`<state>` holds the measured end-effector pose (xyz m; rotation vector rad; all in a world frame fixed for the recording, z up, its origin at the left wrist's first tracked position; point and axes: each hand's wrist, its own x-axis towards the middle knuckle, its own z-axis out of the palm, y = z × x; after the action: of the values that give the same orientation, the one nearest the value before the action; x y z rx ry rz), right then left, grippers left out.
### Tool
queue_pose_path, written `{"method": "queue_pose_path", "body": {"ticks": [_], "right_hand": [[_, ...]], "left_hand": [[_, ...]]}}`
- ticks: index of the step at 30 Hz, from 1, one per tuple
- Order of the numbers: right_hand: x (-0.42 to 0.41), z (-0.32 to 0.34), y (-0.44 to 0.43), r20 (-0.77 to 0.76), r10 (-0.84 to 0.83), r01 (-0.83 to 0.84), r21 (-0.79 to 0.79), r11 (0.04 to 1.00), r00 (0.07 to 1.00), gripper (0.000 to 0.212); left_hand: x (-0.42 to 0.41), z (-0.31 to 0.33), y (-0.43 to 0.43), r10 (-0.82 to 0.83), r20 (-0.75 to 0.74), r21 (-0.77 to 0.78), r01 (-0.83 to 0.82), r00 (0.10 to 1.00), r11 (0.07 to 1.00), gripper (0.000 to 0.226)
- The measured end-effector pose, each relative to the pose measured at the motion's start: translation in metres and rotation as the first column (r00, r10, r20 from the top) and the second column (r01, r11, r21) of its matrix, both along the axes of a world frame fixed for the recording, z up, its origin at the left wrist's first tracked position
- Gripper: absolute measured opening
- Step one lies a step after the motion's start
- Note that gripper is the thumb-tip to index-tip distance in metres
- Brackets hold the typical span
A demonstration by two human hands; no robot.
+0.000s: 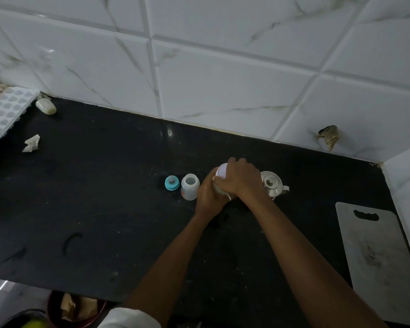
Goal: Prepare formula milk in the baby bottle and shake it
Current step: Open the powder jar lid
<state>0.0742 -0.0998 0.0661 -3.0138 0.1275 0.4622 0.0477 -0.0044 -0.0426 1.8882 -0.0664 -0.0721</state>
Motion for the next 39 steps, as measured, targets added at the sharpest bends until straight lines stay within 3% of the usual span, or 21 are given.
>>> {"method": "queue_pose_path", "body": {"ticks": [3,13,15,18,23,28,33,39], "right_hand": [[0.001,0.005,-0.005,-0.045,0.078,-0.076,0.030,0.997,0.996,0.076],[-0.007,0.017,-0.014,-0.051,0.113,-0.107,0.117,0.987,0.992,0.077],[-0.012,0.018,-0.017,-0.036,0.089,-0.084,0.126,0.988,0.995,0.079],[-0.023,0.018,-0.024,-0.003,0.036,-0.035,0.168,0.985,0.999,0.079],[-0.055,0.014,-0.035,0.064,-0.099,0.081,0.244,0.966,0.993,0.084],[-0.107,-0.008,-0.040,0.143,-0.285,0.223,0.343,0.913,0.948,0.083],[-0.147,-0.047,-0.042,-0.050,-0.372,0.371,0.287,0.883,0.927,0.087],[-0.170,-0.076,-0.042,-0.103,-0.348,0.361,0.179,0.915,0.932,0.087]], "left_hand": [[-0.001,0.002,0.000,0.006,0.019,-0.065,-0.005,1.000,0.998,0.073],[0.002,-0.004,-0.001,-0.034,-0.026,0.065,0.036,0.999,0.997,0.077],[0.005,-0.003,-0.004,-0.045,-0.014,0.117,0.046,0.999,0.992,0.063],[0.005,-0.001,-0.001,0.006,-0.013,0.099,-0.004,1.000,0.995,0.076],[-0.001,0.001,0.000,-0.008,0.009,0.014,0.008,1.000,1.000,0.064],[-0.001,0.002,-0.001,0.005,0.029,0.009,-0.005,1.000,1.000,0.071],[-0.001,0.005,-0.001,0.001,0.010,0.029,-0.002,1.000,1.000,0.076],[-0.002,0.009,-0.001,-0.005,0.000,0.031,0.005,1.000,0.999,0.076]]}}
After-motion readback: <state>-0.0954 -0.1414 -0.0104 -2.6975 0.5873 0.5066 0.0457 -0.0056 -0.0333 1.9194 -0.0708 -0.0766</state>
